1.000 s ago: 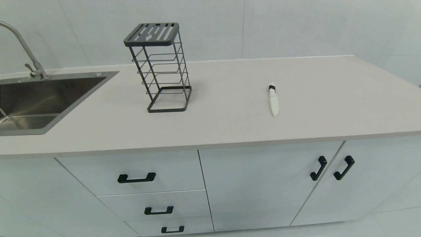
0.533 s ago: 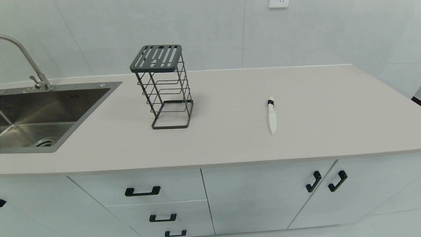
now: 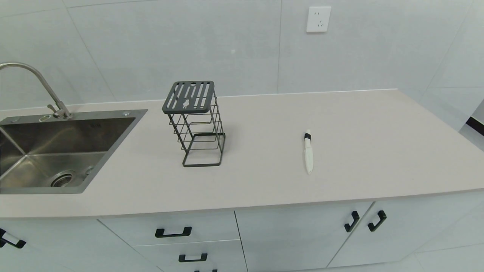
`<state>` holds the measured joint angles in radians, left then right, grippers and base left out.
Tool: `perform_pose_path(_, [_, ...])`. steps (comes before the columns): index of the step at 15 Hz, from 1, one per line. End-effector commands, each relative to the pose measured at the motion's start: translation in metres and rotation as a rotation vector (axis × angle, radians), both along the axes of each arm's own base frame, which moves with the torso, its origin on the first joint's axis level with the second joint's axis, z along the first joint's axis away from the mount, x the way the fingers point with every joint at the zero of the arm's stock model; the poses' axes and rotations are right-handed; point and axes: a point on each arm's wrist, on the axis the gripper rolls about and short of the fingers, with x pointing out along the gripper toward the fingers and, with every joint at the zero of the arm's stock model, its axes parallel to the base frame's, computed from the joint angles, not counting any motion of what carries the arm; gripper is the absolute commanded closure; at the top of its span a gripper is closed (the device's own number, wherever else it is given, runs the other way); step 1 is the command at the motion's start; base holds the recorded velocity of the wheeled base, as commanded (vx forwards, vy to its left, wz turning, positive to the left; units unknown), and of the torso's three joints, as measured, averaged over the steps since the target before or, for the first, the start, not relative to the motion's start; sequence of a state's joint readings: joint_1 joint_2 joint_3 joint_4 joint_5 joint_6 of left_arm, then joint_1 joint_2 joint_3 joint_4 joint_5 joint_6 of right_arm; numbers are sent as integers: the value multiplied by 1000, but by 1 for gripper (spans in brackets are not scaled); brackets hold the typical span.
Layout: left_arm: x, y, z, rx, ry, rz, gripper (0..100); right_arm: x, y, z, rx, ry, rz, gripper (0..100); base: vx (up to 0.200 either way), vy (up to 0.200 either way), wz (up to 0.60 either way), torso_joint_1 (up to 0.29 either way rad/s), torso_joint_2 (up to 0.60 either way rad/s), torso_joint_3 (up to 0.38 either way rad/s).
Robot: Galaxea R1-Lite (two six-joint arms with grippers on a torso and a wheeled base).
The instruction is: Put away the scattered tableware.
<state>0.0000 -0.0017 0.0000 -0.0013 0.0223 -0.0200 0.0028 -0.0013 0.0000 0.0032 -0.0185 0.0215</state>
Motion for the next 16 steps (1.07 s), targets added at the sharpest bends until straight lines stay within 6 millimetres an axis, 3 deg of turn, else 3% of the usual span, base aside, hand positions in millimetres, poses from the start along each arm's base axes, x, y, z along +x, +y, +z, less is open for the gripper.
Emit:
perform_pose_path(1, [0,0,0,-1,1,1,0,0,0,0,0,1,0,0,200,0,0,300,-583,-286])
perform_pose_path(3, [0,0,0,-11,0,2,0,0,0,0,0,1,0,0,200,0,0,278,-549,-256])
perform_pose_path(6, [0,0,0,-14,0,4,0,0,0,0,0,1,0,0,0,0,0,84,-162,-84])
perform_pose_path(16, [0,0,0,-15,0,5,0,0,0,0,-5,1,0,0,0,0,0,0,0,0])
